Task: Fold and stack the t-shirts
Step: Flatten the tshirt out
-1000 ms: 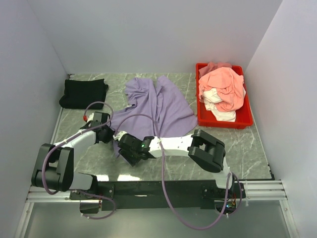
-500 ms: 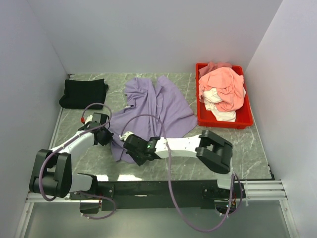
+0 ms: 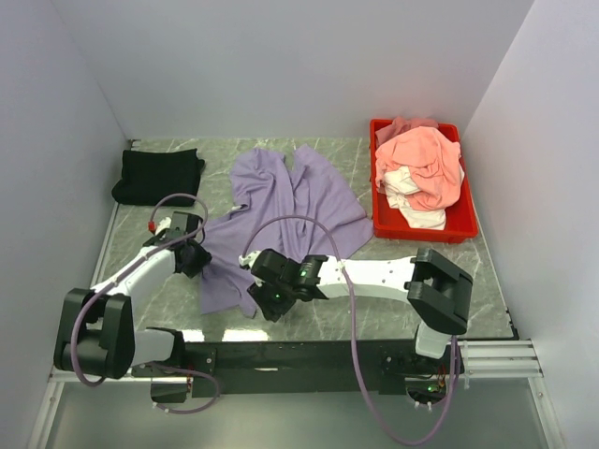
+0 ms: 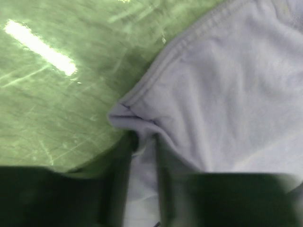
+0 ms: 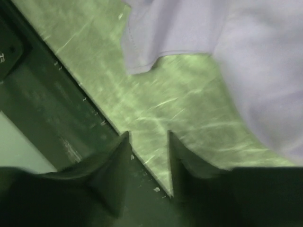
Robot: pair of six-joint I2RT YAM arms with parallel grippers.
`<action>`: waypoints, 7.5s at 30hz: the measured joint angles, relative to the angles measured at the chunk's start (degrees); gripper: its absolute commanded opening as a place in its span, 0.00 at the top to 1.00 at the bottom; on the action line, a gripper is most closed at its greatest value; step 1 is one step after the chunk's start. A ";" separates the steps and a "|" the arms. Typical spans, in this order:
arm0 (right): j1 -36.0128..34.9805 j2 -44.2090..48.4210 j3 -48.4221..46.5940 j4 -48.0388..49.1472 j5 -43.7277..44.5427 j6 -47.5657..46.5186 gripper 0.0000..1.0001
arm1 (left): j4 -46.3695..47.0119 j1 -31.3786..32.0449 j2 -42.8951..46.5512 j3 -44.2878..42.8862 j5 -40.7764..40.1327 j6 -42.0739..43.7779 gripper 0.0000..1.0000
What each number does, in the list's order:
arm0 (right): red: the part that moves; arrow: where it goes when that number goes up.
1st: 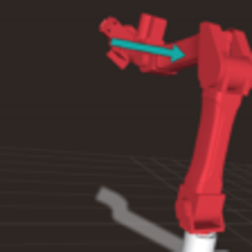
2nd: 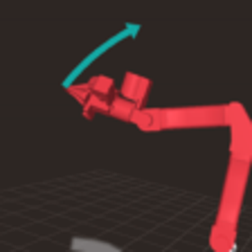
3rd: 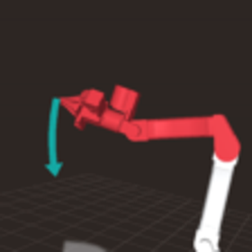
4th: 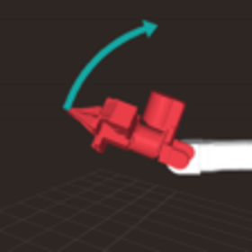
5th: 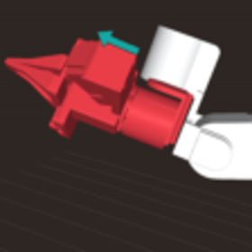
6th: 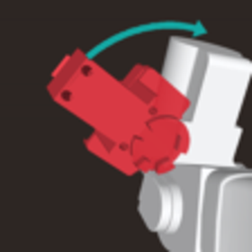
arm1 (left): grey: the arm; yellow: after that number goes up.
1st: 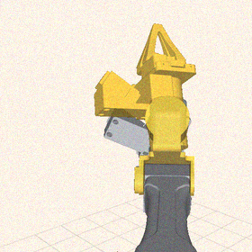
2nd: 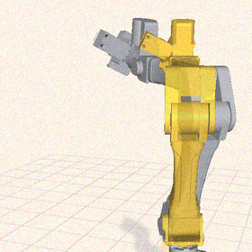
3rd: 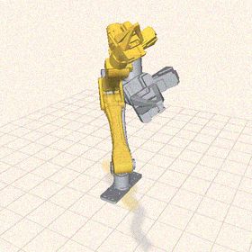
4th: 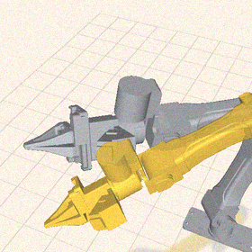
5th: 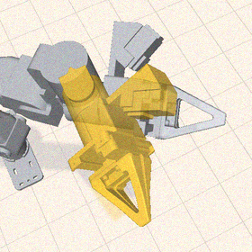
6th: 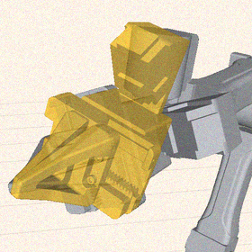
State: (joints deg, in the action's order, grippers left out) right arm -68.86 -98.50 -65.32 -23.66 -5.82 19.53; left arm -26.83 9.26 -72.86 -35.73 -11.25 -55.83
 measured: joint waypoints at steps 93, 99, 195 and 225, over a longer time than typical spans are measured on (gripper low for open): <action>29.40 8.31 15.28 5.44 3.39 20.37 0.04 | -14.01 -4.76 18.75 7.54 -5.31 -13.92 0.15; 31.67 15.02 14.69 1.64 8.22 20.50 0.02 | -13.14 -5.38 18.34 9.18 -5.07 -13.68 0.37; 42.01 18.23 26.10 -0.44 12.98 16.87 0.53 | -9.33 -12.57 27.28 4.63 -2.14 -4.46 0.99; 36.06 21.00 11.69 -10.99 25.59 17.09 1.00 | -9.33 -12.57 30.56 -3.32 -2.03 -4.24 0.99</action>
State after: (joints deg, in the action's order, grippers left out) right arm -32.80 -77.49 -53.63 -34.65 19.77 36.62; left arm -36.16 -3.31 -42.30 -39.05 -13.28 -60.07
